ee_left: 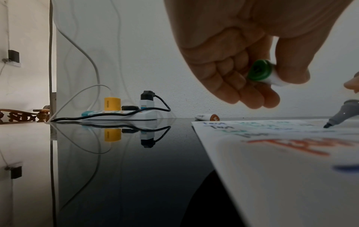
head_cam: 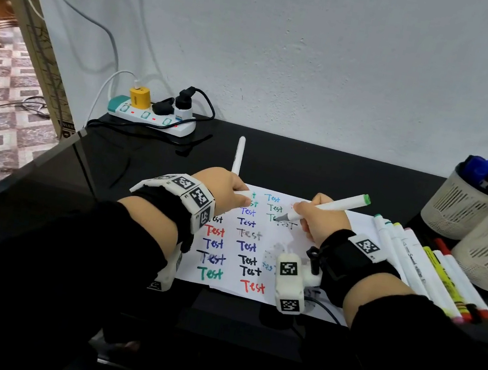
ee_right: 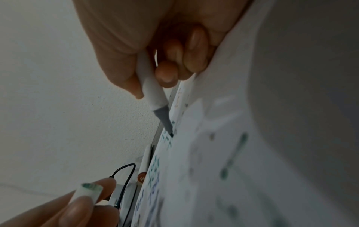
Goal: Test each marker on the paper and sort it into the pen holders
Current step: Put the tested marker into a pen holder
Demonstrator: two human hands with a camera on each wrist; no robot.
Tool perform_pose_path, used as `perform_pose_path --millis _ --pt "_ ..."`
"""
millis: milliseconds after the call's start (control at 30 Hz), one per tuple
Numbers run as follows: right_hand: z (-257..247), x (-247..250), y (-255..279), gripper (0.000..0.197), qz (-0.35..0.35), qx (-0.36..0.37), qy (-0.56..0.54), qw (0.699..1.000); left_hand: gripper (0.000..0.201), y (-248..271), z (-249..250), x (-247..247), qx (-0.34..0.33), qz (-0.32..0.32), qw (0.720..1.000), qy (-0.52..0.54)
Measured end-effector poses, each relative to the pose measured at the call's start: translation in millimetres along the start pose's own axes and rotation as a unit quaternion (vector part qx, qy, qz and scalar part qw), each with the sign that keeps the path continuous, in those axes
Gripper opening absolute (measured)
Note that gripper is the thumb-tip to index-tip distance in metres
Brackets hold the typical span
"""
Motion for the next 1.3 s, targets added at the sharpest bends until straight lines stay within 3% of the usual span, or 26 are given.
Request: perform_pose_path --millis 500,733,1133,1300 --pt "4 3 0 0.036 0.014 -0.013 -0.031 0.999 0.04 -3 -1 -2 0.001 -0.004 1.0 -0.006" --pt "5 10 -1 0.035 0.06 -0.018 -0.047 0.997 0.039 -4 -2 -4 0.003 -0.005 1.0 -0.002" --pt "8 9 -4 0.037 0.039 -0.035 -0.06 0.997 0.037 -3 0 -4 -0.009 -0.012 1.0 0.014" --pt "11 9 -4 0.038 0.004 -0.08 -0.163 0.983 0.023 -1 2 -7 -0.027 -0.016 0.996 0.08"
Point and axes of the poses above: each hand's wrist, its own y-axis away from the middle knuckle, its own x-axis out of the back of the hand, z = x × y, the point moved 8 cm from there along -y, towards the middle knuckle, and after that the axes turned 6 degrees about z, right-handed, at the moved point
